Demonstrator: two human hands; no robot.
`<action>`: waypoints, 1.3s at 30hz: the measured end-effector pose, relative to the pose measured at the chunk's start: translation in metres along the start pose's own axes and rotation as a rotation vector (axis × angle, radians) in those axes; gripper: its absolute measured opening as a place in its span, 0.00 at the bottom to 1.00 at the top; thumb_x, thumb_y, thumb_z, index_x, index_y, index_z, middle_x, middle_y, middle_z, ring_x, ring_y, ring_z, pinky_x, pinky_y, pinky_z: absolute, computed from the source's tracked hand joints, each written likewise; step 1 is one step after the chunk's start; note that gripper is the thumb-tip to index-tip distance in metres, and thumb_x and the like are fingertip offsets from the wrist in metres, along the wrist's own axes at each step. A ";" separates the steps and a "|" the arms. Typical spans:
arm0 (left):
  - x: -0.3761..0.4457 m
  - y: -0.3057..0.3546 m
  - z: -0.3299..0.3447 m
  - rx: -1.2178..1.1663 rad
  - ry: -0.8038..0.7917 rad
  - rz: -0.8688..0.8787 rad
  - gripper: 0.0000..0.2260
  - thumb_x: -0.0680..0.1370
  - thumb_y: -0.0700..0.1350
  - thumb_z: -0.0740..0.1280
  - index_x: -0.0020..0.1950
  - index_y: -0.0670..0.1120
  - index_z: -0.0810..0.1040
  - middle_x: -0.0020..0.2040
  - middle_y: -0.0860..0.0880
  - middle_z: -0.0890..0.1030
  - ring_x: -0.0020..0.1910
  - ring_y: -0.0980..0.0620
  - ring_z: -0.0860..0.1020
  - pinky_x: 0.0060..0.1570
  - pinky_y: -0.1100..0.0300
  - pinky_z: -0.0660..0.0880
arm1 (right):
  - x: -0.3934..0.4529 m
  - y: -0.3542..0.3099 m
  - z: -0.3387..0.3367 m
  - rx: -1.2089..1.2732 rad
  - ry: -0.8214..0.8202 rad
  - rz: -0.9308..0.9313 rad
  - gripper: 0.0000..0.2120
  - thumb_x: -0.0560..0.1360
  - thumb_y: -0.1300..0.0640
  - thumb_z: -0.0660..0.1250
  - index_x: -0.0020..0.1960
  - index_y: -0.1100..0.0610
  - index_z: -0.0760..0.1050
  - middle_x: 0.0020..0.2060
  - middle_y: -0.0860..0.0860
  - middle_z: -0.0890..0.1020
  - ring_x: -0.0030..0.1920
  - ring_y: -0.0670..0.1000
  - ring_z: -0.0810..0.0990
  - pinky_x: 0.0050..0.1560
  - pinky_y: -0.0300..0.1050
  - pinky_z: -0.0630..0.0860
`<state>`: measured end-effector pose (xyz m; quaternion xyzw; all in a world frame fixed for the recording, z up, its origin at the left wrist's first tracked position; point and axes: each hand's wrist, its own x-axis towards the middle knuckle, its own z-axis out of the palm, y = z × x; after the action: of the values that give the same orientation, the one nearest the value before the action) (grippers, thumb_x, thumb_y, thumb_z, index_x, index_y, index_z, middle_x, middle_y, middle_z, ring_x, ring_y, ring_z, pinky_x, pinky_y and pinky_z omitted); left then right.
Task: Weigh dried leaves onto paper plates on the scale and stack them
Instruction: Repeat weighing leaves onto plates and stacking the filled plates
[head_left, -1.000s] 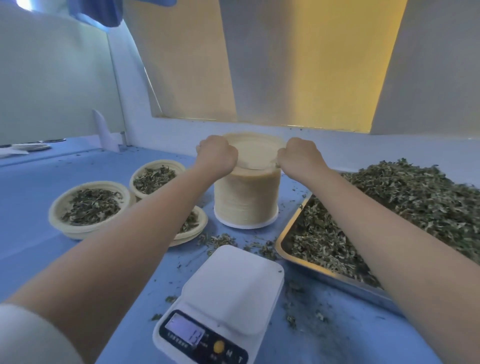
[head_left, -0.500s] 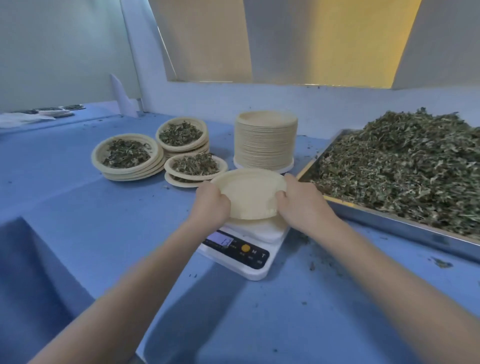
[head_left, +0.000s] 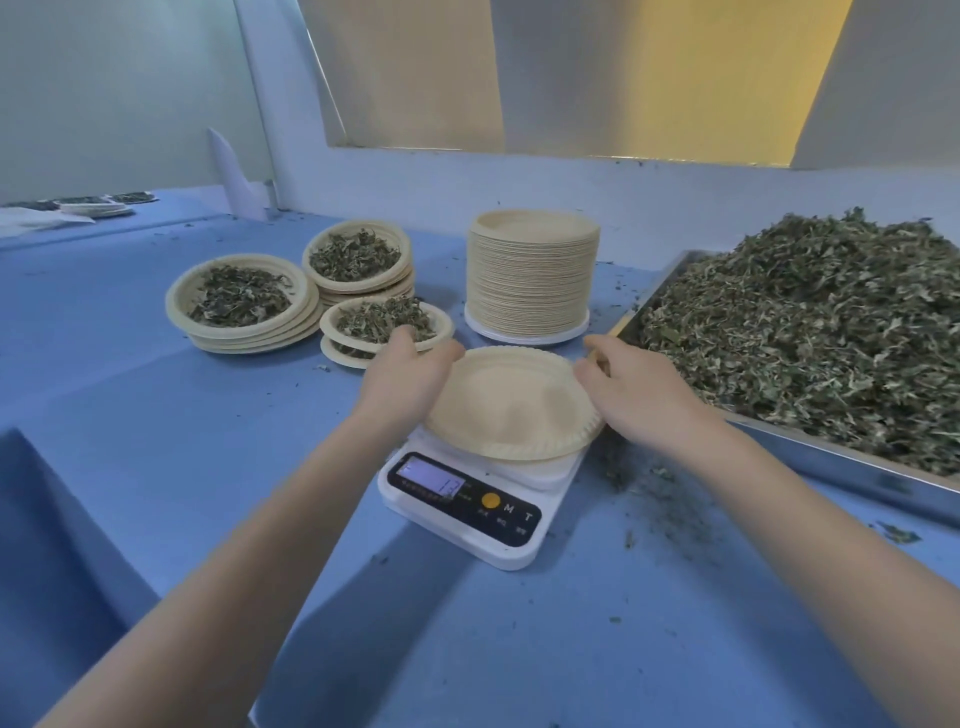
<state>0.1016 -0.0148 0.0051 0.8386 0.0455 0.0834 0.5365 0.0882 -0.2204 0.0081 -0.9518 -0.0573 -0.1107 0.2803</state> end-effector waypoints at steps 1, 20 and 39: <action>0.002 0.003 0.000 0.020 0.004 0.019 0.28 0.76 0.52 0.63 0.74 0.46 0.61 0.58 0.51 0.69 0.53 0.52 0.66 0.48 0.56 0.62 | 0.001 0.001 0.000 0.014 -0.001 -0.009 0.21 0.81 0.49 0.54 0.71 0.56 0.64 0.61 0.56 0.77 0.55 0.54 0.75 0.50 0.46 0.68; 0.002 0.030 0.015 0.251 0.034 0.367 0.24 0.74 0.50 0.66 0.69 0.48 0.69 0.68 0.51 0.70 0.62 0.57 0.68 0.52 0.65 0.59 | 0.021 -0.004 0.006 0.002 0.057 -0.150 0.20 0.79 0.47 0.57 0.68 0.50 0.70 0.64 0.48 0.76 0.63 0.49 0.73 0.54 0.40 0.66; 0.029 0.112 0.191 0.987 -0.674 0.401 0.15 0.73 0.46 0.70 0.55 0.40 0.73 0.42 0.45 0.75 0.39 0.48 0.73 0.34 0.58 0.70 | 0.009 0.128 -0.092 -0.583 -0.060 0.411 0.34 0.67 0.39 0.71 0.64 0.58 0.68 0.60 0.58 0.71 0.58 0.60 0.75 0.51 0.50 0.74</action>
<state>0.1644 -0.2272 0.0315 0.9598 -0.2509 -0.1176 0.0449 0.1024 -0.3772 0.0193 -0.9862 0.1612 -0.0357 0.0115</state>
